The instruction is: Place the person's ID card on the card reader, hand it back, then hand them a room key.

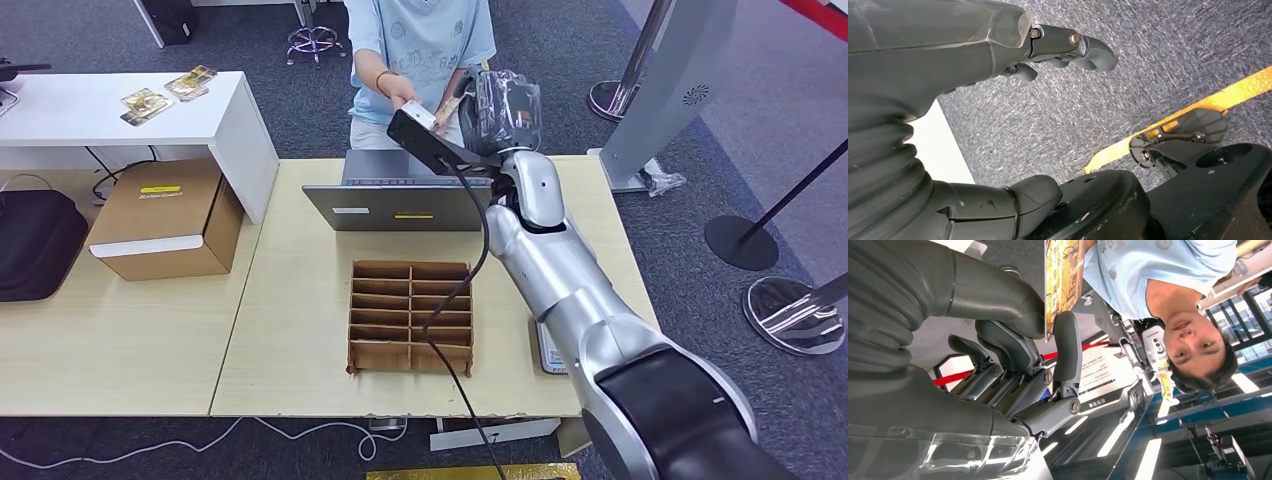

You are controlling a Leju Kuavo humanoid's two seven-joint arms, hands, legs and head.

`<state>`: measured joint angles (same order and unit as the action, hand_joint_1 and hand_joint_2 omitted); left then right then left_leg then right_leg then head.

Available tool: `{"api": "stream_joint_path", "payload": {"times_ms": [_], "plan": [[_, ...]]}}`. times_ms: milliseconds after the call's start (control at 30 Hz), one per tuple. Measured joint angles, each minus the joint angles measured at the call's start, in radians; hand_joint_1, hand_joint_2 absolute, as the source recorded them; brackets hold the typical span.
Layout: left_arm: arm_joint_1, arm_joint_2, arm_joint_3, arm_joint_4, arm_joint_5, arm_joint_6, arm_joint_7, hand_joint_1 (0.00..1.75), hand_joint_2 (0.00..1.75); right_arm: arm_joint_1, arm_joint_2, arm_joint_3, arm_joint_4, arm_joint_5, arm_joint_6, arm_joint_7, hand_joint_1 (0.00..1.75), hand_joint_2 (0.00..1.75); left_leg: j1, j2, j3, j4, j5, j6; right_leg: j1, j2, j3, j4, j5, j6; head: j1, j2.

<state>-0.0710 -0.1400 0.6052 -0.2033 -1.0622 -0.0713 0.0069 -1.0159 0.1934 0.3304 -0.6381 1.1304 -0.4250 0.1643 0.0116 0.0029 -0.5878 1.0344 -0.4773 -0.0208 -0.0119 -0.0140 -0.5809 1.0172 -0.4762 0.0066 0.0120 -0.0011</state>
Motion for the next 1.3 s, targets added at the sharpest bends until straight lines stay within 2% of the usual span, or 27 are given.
{"api": "stream_joint_path", "payload": {"times_ms": [100,200,233,267,333,367,400,567,833,967,1100,1200,1300], "plan": [[-0.002,0.000,0.000,0.000,0.002,0.000,0.005,0.00,1.75,-0.010,0.007,-0.007,0.029,-0.004,-0.002,-0.003,1.65,1.75,0.000,0.000,0.000,0.000,0.000,0.000,0.000,0.000,0.000,0.000,0.000,0.000,0.000,0.000],[-0.004,0.000,0.000,0.000,0.003,0.000,0.006,0.00,1.75,-0.014,0.017,-0.011,0.053,-0.007,-0.002,-0.003,1.49,1.75,0.000,0.000,0.000,0.000,0.000,0.000,0.000,0.000,0.000,0.000,0.000,0.000,0.000,0.000],[-0.005,0.000,0.000,0.000,0.003,0.000,0.006,0.00,1.75,-0.015,0.020,-0.011,0.060,-0.007,-0.001,-0.003,1.37,1.75,0.000,0.000,0.000,0.000,0.000,0.000,0.000,0.000,0.000,0.000,0.000,0.000,0.000,0.000],[-0.006,0.000,0.000,0.000,0.003,0.000,0.007,0.00,1.75,-0.015,0.024,-0.011,0.066,-0.007,0.000,-0.003,1.06,1.75,0.000,0.000,0.000,0.000,0.000,0.000,0.000,0.000,0.000,0.000,0.000,0.000,0.000,0.000],[-0.008,0.000,0.000,0.000,0.003,0.000,0.007,0.00,1.75,-0.016,0.032,-0.011,0.079,-0.008,0.002,-0.002,0.34,1.75,0.000,0.000,0.000,0.000,0.000,0.000,0.000,0.000,0.000,0.000,0.000,0.000,0.000,0.000],[-0.009,0.000,0.000,0.000,0.003,0.000,0.008,0.00,1.75,-0.017,0.037,-0.012,0.085,-0.009,0.005,-0.001,0.07,1.75,0.000,0.000,0.000,0.000,0.000,0.000,0.000,0.000,0.000,0.000,0.000,0.000,0.000,0.000],[-0.010,0.000,0.000,0.000,0.003,-0.001,0.008,0.00,1.75,-0.017,0.040,-0.012,0.091,-0.010,0.012,0.000,0.00,1.75,0.000,0.000,0.000,0.000,0.000,0.000,0.000,0.000,0.000,0.000,0.000,0.000,0.000,0.000],[-0.012,0.000,0.003,0.000,0.003,-0.002,0.012,0.00,1.75,-0.018,0.058,-0.012,0.119,-0.009,0.062,0.008,0.00,1.75,0.000,0.000,0.000,0.000,0.000,0.000,0.000,0.000,0.000,0.000,0.000,0.000,0.000,0.000],[-0.013,0.000,0.006,0.000,0.000,-0.003,0.014,0.00,1.75,-0.018,0.064,-0.013,0.120,-0.011,0.062,0.002,0.00,1.75,0.000,0.000,0.000,0.000,0.000,0.000,0.000,0.000,0.000,0.000,0.000,0.000,0.000,0.000],[-0.013,0.000,0.008,0.000,-0.003,-0.002,0.014,0.00,1.75,-0.015,0.064,-0.021,0.095,-0.024,0.027,-0.016,0.00,1.75,0.000,0.000,0.000,0.000,0.000,0.000,0.000,0.000,0.000,0.000,0.000,0.000,0.000,0.000],[-0.011,0.000,0.013,0.000,-0.005,-0.001,0.014,0.00,1.75,0.008,0.058,-0.036,0.025,-0.026,-0.061,-0.035,0.00,1.75,0.000,0.000,0.000,0.000,0.000,0.000,0.000,0.000,-0.001,0.000,0.000,0.000,0.000,0.000],[-0.006,-0.001,0.018,0.000,-0.006,0.001,0.014,0.00,1.75,0.065,0.045,-0.059,-0.085,-0.060,-0.199,-0.121,0.00,1.75,0.000,0.000,0.000,0.000,0.000,0.000,0.000,0.000,-0.001,0.000,0.000,0.000,0.000,0.000],[0.000,-0.003,0.026,0.000,-0.006,0.004,0.014,0.00,1.75,0.153,0.041,-0.120,-0.246,-0.230,-0.250,-0.312,0.00,1.75,0.000,0.000,0.000,0.000,0.000,0.000,0.000,0.000,0.000,0.000,0.000,0.000,0.000,0.000]]}}
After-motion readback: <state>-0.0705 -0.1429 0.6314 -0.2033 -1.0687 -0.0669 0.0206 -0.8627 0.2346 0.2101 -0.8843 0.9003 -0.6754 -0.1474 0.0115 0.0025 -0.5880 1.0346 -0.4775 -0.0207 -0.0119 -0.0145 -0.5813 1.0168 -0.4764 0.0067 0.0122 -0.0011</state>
